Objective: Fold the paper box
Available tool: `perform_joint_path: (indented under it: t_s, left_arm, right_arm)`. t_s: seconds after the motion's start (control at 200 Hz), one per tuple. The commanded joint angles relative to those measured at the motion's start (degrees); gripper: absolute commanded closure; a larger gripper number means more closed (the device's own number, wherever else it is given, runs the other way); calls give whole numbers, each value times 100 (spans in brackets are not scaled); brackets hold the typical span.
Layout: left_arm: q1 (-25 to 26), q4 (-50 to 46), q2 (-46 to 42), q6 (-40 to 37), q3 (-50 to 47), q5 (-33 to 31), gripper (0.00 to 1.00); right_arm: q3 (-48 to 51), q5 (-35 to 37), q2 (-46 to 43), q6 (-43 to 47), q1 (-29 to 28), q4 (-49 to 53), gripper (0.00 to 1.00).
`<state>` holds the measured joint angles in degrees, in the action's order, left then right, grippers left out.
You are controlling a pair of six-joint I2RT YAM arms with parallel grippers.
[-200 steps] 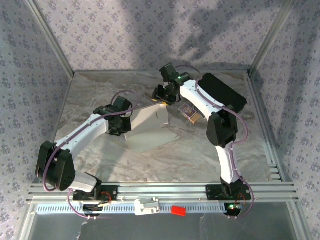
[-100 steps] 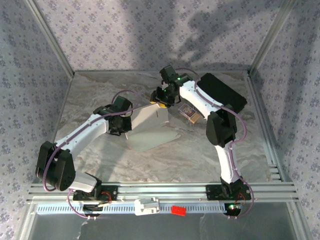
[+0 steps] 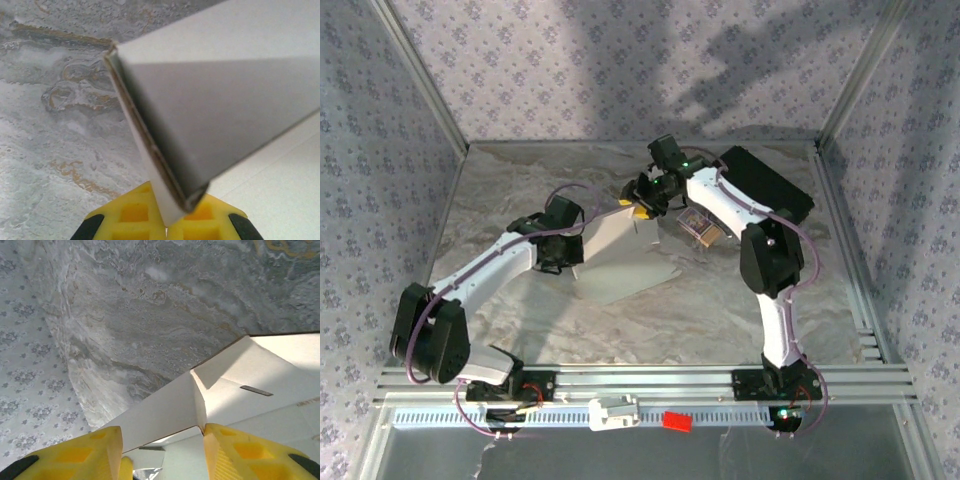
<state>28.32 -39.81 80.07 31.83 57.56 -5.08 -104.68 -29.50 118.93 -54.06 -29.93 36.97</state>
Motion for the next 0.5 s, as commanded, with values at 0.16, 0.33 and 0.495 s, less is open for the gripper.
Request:
perform_joint_path:
  t_s: [0.16, 0.33, 0.495]
  left_arm:
    - [-239, 911, -677, -534, -274, 578, 100]
    - [-296, 1099, -778, -907, -276, 877, 100]
    - [-349, 1117, -844, -962, -260, 1040, 100]
  right_arm:
    - [1627, 578, -1833, 452, 507, -1, 53]
    - [2604, 1150, -2637, 1093, 481, 59, 54]
    - [2973, 1238, -2574, 1283, 480, -193, 55]
